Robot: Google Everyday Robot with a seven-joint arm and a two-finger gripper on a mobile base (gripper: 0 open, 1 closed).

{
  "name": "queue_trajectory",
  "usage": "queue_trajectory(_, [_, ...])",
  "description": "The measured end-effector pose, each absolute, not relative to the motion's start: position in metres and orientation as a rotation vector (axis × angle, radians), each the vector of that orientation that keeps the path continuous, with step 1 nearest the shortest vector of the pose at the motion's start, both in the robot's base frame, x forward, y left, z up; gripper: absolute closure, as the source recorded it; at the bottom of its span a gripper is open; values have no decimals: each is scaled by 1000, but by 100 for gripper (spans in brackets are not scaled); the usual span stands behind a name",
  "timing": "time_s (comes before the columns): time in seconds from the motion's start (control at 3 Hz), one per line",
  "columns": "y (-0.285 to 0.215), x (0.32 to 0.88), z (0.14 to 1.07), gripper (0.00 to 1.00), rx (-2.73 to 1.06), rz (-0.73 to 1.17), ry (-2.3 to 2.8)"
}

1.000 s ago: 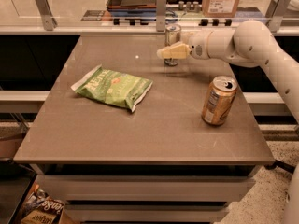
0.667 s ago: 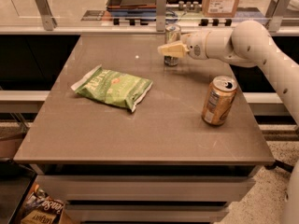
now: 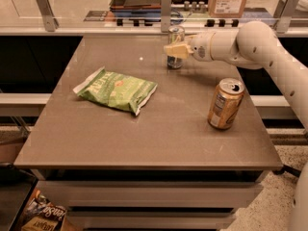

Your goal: Pick redbull can

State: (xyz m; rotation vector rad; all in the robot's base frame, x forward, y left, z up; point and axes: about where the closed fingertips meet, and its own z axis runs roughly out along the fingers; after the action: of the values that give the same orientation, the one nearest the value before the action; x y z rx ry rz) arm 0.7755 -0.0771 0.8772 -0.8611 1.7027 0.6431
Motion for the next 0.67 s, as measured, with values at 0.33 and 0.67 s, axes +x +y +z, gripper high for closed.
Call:
queue_trajectory(0.33, [-74,776,876,100,-864,647,1702])
queue_trajectory(0.67, [-70,774,882,100,-870,649,1701])
